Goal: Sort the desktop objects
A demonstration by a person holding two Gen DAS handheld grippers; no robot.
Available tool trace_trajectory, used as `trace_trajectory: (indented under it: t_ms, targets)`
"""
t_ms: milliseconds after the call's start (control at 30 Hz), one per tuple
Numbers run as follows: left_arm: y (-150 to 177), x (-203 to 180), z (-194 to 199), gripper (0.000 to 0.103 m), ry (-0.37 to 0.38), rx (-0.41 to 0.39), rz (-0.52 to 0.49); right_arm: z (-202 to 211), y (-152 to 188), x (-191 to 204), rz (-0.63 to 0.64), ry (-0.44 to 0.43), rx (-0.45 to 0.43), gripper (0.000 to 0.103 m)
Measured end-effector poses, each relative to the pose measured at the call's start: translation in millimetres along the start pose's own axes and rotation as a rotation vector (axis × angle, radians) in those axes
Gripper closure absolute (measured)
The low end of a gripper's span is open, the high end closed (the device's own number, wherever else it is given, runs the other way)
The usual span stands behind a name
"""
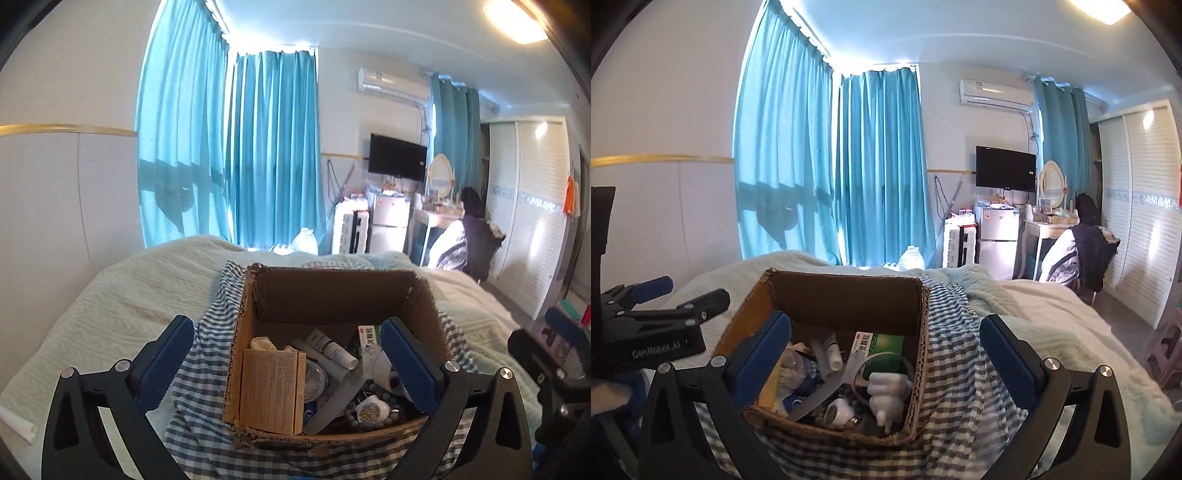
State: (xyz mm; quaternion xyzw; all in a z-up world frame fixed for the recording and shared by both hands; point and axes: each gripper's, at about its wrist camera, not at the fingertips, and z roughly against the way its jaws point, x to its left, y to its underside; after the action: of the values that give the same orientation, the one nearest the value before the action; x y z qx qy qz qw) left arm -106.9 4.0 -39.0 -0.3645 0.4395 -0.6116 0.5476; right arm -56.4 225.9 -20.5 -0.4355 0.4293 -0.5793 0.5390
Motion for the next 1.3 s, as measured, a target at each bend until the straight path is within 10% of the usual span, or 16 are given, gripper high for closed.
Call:
trace_trajectory:
  t_ms: [467, 1300]
  targets:
    - [41.5, -15.4, 78.0, 0.000, -0.014, -0.039, -0.028, 83.9, 41.9, -2.6, 0.025, 0.055, 0.005, 0.000]
    - [112.6, -3.1, 46.0, 0.000, -0.114, 0.095, -0.041, 50.8, 104.2, 2.6, -0.001, 0.034, 0.172, 0.000]
